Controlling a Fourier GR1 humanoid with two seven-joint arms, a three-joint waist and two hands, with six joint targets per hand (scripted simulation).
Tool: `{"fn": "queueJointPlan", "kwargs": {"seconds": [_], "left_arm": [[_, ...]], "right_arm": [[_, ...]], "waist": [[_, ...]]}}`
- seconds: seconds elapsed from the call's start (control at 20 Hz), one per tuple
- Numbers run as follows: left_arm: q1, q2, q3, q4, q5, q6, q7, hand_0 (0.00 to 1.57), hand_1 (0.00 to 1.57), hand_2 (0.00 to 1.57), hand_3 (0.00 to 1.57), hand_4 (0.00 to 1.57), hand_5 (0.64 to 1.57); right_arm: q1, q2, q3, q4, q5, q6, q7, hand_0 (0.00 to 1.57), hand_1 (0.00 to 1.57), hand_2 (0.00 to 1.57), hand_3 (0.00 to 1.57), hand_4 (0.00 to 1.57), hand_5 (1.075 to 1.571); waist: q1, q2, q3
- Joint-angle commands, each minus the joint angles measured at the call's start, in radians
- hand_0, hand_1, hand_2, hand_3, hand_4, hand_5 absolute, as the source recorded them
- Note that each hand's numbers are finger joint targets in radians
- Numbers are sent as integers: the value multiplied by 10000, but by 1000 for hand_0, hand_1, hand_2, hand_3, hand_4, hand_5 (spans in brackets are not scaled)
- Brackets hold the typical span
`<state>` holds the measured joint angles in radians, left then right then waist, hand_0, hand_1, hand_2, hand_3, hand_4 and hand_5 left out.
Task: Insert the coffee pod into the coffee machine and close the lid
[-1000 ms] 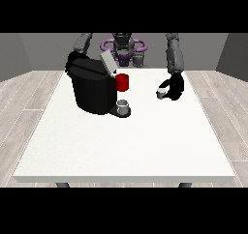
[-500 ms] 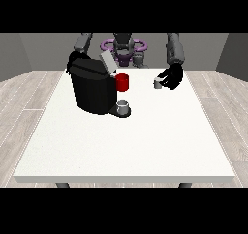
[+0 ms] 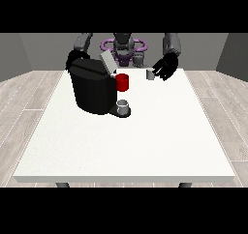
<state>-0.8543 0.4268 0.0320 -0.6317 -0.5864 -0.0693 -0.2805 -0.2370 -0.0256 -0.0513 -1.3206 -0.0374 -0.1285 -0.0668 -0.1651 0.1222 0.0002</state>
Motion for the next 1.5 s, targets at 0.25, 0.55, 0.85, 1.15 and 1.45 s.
{"fn": "queueJointPlan", "kwargs": {"seconds": [0.25,0.55,0.85,1.15,1.45], "left_arm": [[-1133,304,198,-403,-85,-763,633,1256,1256,1327,1277,536,1571],[-2029,203,741,-155,48,-338,1455,1211,1211,1253,1199,507,1571],[-2513,858,885,-123,20,-872,1236,1264,1264,1319,1251,516,1571],[-2775,681,910,74,-73,-847,1307,1262,1262,1297,1237,494,1571],[-3399,359,740,-23,-337,-727,1827,1292,1292,1315,1222,498,1571]], "right_arm": [[-336,-135,-195,193,-14,-88,-65,0,0,0,0,494,1571],[-717,-329,65,-381,37,70,849,0,0,0,0,509,1571],[-240,-561,-3,-517,-125,589,-47,0,0,0,0,520,1571],[-539,-170,210,-845,180,-75,437,0,0,0,0,519,1571],[-1466,-597,-381,-428,-159,119,406,0,0,0,0,530,1571]], "waist": [[-119,31,0],[-1030,279,-4],[-1332,679,1],[-1347,871,-2],[-1312,1369,2]]}}
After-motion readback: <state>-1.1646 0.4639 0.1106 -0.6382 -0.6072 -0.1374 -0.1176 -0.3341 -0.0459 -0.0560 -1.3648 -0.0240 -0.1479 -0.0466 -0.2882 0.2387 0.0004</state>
